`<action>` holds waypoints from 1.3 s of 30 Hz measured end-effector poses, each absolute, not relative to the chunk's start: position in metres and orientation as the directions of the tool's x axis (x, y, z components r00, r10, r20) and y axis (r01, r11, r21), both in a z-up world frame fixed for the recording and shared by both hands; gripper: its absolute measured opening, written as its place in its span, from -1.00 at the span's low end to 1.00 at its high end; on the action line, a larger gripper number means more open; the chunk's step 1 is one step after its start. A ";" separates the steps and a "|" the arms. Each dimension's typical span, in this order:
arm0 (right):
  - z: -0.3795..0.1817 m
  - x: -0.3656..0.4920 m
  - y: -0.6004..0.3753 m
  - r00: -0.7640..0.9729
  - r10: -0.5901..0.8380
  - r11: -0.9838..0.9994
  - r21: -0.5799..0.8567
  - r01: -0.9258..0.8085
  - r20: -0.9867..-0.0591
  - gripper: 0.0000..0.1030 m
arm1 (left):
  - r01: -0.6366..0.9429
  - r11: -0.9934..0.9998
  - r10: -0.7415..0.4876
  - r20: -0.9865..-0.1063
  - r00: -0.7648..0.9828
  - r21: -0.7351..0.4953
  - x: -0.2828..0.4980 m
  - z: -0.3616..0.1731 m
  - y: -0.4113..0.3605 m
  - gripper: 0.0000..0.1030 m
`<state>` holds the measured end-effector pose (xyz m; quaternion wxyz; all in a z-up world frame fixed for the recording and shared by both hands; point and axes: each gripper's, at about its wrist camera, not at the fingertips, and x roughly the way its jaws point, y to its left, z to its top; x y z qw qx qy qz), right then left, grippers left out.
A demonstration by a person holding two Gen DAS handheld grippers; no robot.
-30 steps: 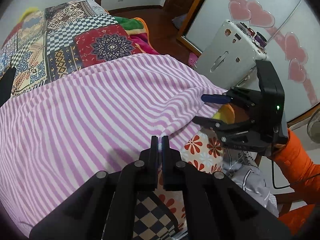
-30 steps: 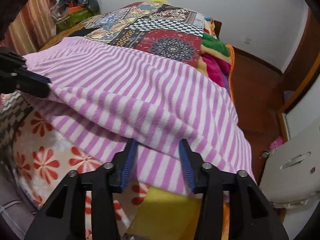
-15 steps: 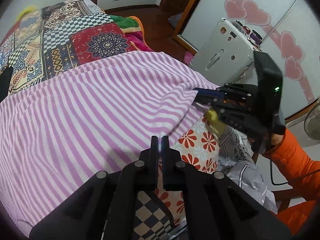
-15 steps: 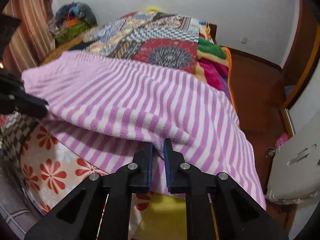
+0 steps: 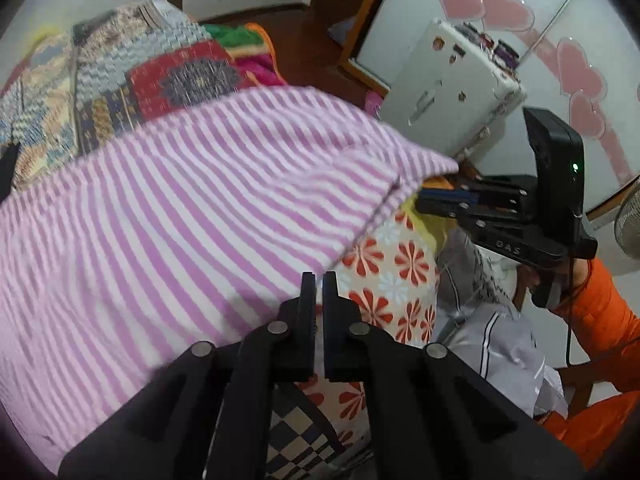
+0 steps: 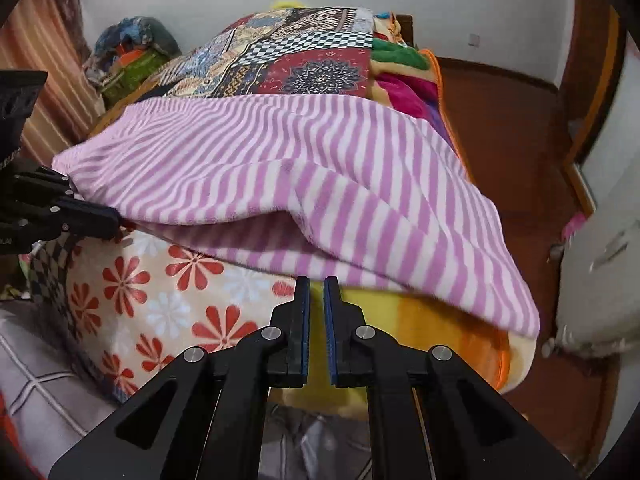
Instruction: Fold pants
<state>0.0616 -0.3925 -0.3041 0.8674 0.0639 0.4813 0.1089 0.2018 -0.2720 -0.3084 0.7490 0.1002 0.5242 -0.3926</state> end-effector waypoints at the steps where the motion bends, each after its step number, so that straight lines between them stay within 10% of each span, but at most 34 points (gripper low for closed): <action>1: -0.299 0.060 -0.396 0.528 0.243 0.970 0.213 -0.118 -0.814 -0.87 | 0.689 0.678 -0.490 -0.857 0.162 -0.257 0.205 -0.302 -0.270 -0.98; 16: -0.283 0.112 -0.378 0.593 0.294 0.954 0.269 -0.133 -0.750 -0.18 | 0.595 0.787 -0.357 -0.908 0.217 -0.167 0.255 -0.343 -0.264 -0.97; 27: -0.322 0.081 -0.394 0.491 0.278 0.958 0.277 -0.078 -0.825 -0.24 | 0.609 0.777 -0.357 -0.908 0.217 -0.160 0.251 -0.338 -0.266 -0.93; 39: -0.294 0.044 -0.444 0.572 0.163 0.951 0.283 0.126 -0.804 -0.01 | 0.629 0.771 -0.375 -0.872 0.315 -0.105 0.261 -0.303 -0.298 -0.22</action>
